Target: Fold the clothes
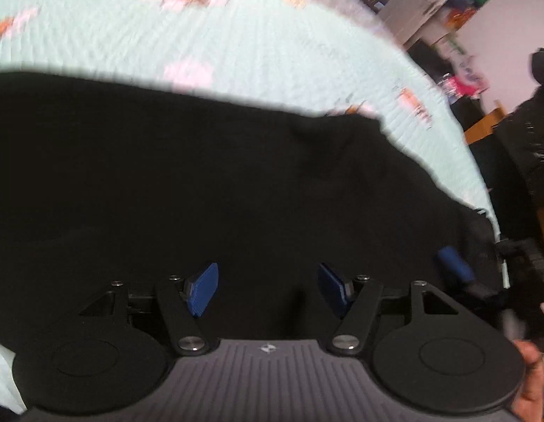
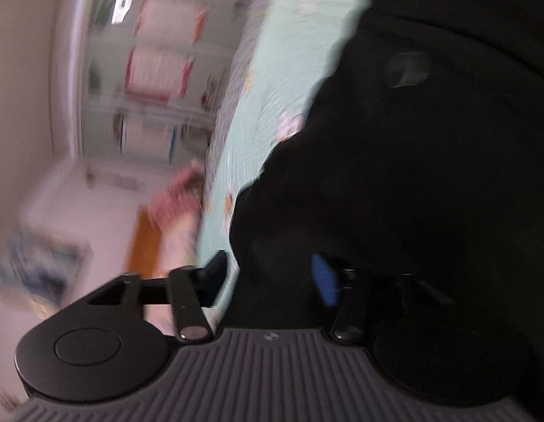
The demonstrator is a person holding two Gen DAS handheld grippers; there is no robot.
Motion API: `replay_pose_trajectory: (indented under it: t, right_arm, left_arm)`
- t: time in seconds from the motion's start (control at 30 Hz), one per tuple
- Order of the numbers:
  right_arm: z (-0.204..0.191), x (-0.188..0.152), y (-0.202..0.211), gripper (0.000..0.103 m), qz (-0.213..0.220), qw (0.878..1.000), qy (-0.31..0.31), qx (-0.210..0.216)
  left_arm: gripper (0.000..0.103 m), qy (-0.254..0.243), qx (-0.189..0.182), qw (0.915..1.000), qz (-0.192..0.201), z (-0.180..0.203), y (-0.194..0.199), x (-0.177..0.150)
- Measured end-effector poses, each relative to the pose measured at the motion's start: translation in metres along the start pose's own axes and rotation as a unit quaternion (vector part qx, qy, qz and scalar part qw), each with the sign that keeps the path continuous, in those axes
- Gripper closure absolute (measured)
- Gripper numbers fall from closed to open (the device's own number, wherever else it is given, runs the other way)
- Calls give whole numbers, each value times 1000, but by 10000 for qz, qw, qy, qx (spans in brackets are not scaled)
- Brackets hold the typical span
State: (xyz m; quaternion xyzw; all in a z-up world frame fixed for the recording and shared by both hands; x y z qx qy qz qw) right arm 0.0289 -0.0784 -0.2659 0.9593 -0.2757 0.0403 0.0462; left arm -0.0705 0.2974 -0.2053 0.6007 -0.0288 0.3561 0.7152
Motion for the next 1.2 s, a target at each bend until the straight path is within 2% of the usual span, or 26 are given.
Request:
replay_pose_trajectory:
  t: [0.1,0.17,0.2,0.27,0.3,0.37,0.4,0.47,0.53,0.57,0.63,0.7,0.77,0.8,0.83,0.87,0.9,0.93,0.97,1.0,1.07,1.2]
  right_arm:
    - [-38,-4,5,26,-89,9966,804,167]
    - [-64,-9,7,24,-192,9886,1478,235]
    - [-66,-9,6,19,-201,9878,1531,199]
    - [-56,-4,7,11,-181,9911,1320,70]
    - [-51,-2,7,11,-170,9925,1214,6]
    - [-22,5,9,11,-27,9985,544,12]
    - [-5,9,11,16,60,9999,148,33]
    - [9,11,22,17,393,9975,-416,419]
    - [7,15,26,16,427,9949,-642,652]
    - [-1,15,27,16,366,9962,-464,636]
    - [-26,10,28,15,190,9984,327,427]
    - [-56,1,29,14,69,9912,1319,126]
    - [-83,-16,24,13,52,9715,2359,-233]
    - [-88,-24,19,12,54,9586,2793,-556]
    - [-91,-31,13,11,56,9439,3168,-932]
    - [-87,-37,6,11,-9,9369,3284,-1201]
    - [-79,-41,-1,11,-121,9364,3218,-1395]
    - [-64,-41,-10,11,-339,9468,2835,-1488]
    - [-43,-39,-18,11,-610,9631,2111,-1556]
    - [-32,-36,-20,12,-699,9702,1707,-1572]
    - [-33,-36,-14,11,-660,9737,1592,-1491]
    - [-54,-39,-1,11,-595,9714,1896,-1302]
  left_arm:
    - [37,64,2,10000,-51,-3,-7,-4]
    - [35,154,-2,9998,-103,-5,-8,-3]
    - [35,197,-4,9997,-129,-6,-9,-2]
    - [34,206,38,9996,-181,-5,-9,-1]
    - [34,166,57,9996,-198,-1,-10,1]
    - [32,129,66,9996,-230,1,-11,3]
    - [32,165,38,9996,-247,-1,-11,4]
    - [31,263,-16,9993,-277,-4,-11,4]
    - [31,353,-57,9989,-306,-7,-10,4]
    - [31,395,-76,9987,-321,-8,-10,4]
    - [30,378,-64,9987,-337,-8,-9,3]
    - [28,318,-41,9990,-323,-6,-9,2]
    - [22,247,-17,9993,-295,-2,-11,2]
    - [20,194,11,9994,-288,-1,-11,2]
    - [19,140,38,9995,-280,1,-11,1]
    - [18,85,68,9996,-274,3,-11,1]
    - [17,6,122,9995,-278,6,-11,0]
    - [15,-54,151,9995,-288,8,-12,0]
    - [14,-88,153,9994,-304,8,-13,1]
    - [13,-79,133,9994,-318,8,-13,1]
    - [12,-13,58,9994,-338,6,-14,2]
    - [12,284,-140,9989,-339,0,-11,6]
Point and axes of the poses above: each gripper's, at about its wrist camera, not at the fingertips, and y roughly against the way its jaws point, z to its right, x to its top, the point moved 5 cm from there along -y, roughly the way its jaws point, and after that the axes turned 11 degrees about x, right-handed, at the moved point
